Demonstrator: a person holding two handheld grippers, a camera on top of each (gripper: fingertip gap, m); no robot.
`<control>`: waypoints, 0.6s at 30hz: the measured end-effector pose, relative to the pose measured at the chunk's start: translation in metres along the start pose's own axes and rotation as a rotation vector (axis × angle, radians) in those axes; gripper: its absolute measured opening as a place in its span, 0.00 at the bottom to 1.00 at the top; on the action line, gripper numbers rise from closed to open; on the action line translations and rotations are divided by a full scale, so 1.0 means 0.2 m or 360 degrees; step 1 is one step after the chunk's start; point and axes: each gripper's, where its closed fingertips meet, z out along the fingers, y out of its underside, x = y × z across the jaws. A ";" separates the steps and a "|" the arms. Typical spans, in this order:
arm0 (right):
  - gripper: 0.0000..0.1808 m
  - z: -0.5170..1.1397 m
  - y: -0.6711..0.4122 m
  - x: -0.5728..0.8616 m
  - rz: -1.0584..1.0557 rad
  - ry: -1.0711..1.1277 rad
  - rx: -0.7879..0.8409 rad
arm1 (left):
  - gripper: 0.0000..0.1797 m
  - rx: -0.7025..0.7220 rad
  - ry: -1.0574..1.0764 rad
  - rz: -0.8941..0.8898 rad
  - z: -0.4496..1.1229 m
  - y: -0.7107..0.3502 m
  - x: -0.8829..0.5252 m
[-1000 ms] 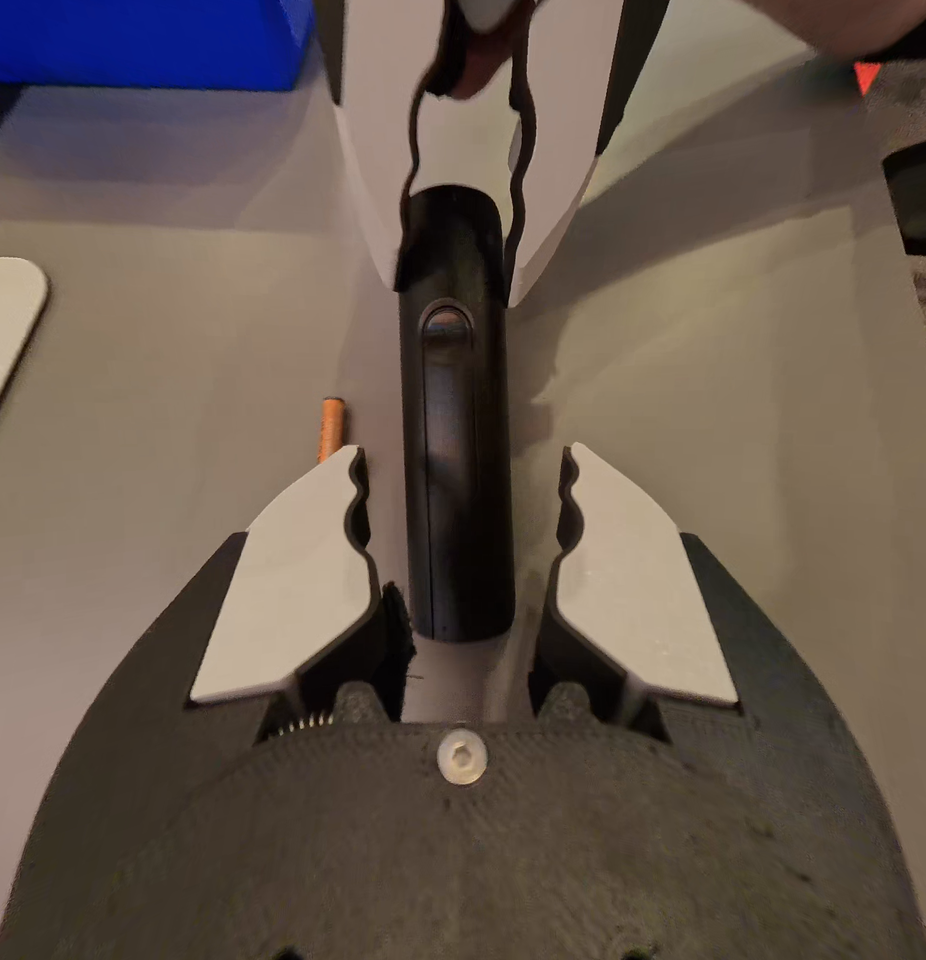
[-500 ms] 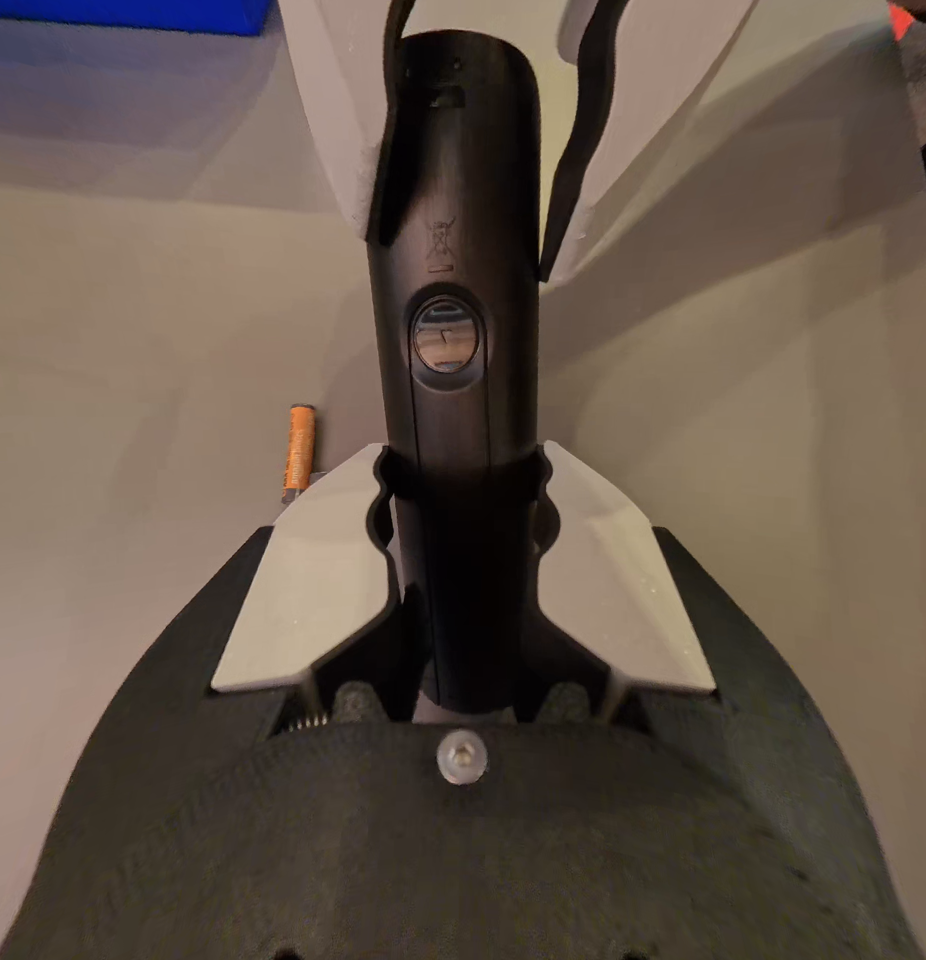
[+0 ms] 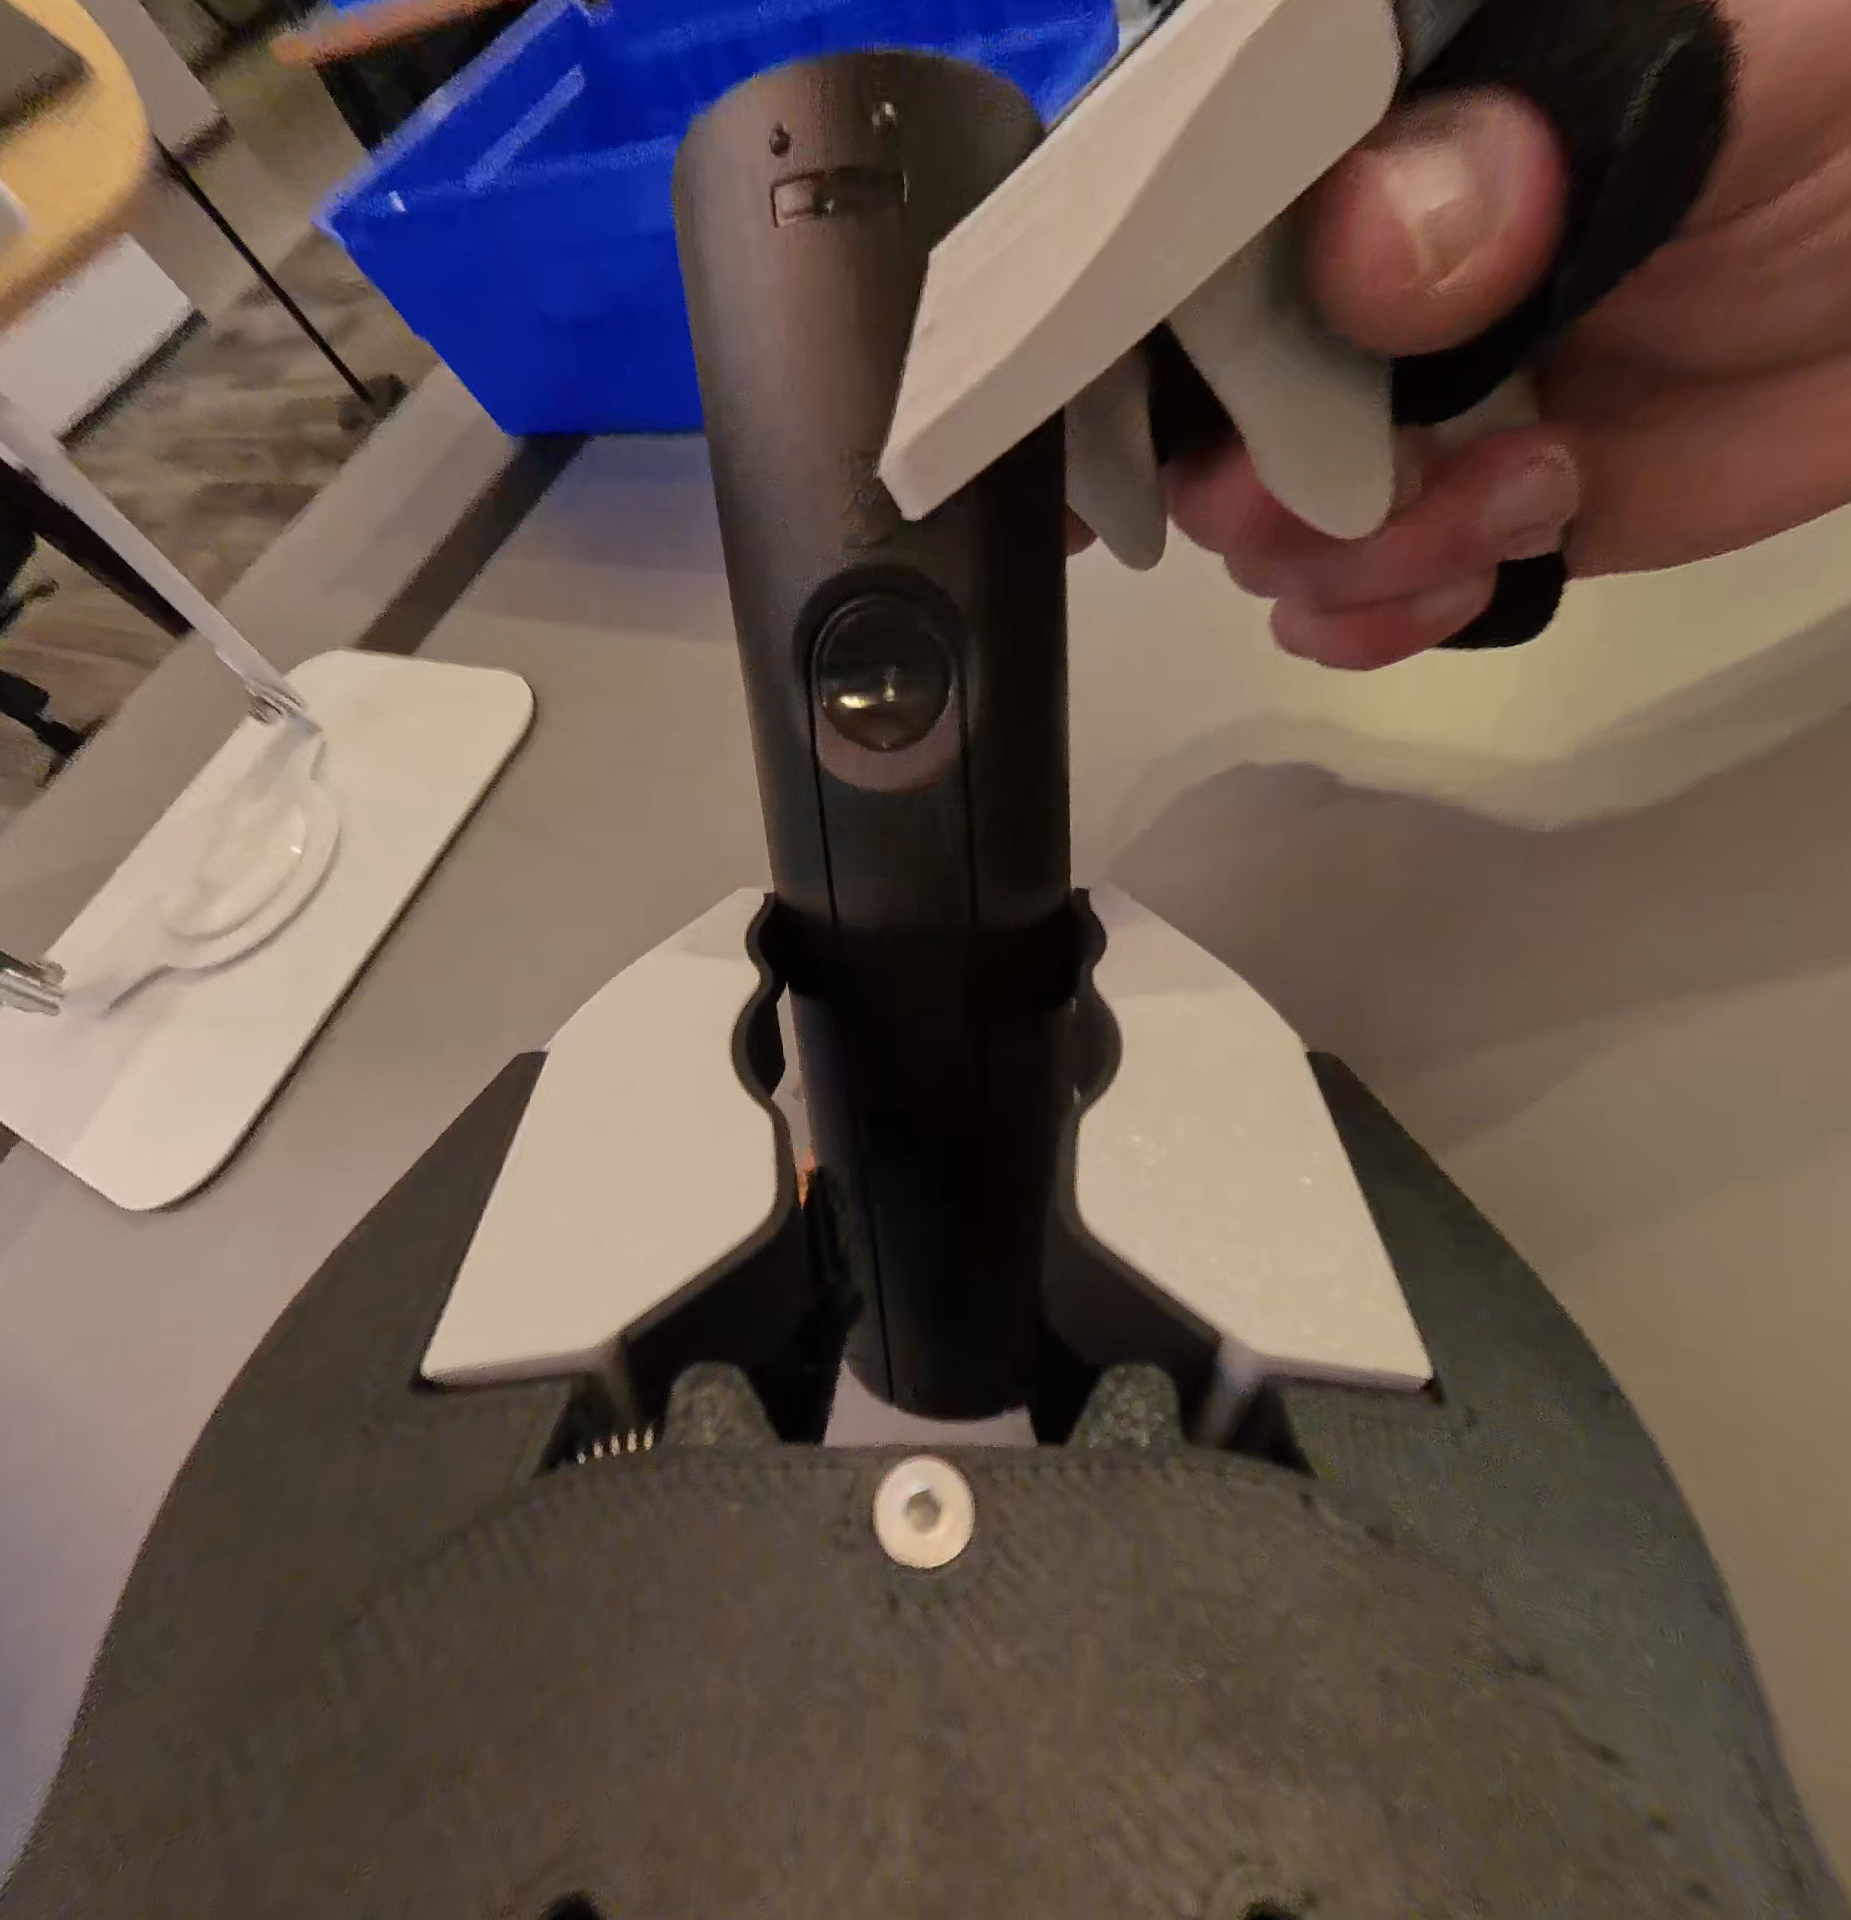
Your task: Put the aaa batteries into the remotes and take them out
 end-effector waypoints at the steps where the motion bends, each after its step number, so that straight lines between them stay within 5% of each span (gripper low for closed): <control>1: 0.17 -0.01 -0.02 0.00 -0.0020 -0.0036 0.0015 | 0.30 0.0045 -0.0012 0.0013 -0.02 -0.02 -0.01; 8: 0.12 -0.01 -0.01 -0.12 -0.0176 -0.0569 -0.0425 | 0.37 0.0162 0.0533 -0.0184 -0.11 -0.12 0.09; 12: 0.12 0.05 0.02 -0.21 -0.0238 -0.0841 -0.0642 | 0.16 0.0354 0.0893 -0.0407 -0.14 -0.18 0.18; 15: 0.13 0.12 0.00 -0.21 -0.0308 -0.0785 -0.0670 | 0.14 0.0465 0.0827 -0.0523 -0.13 -0.18 0.12; 18: 0.32 0.12 -0.08 -0.15 -0.0330 -0.0609 -0.0491 | 0.14 0.0642 0.0706 -0.0725 -0.18 -0.20 -0.03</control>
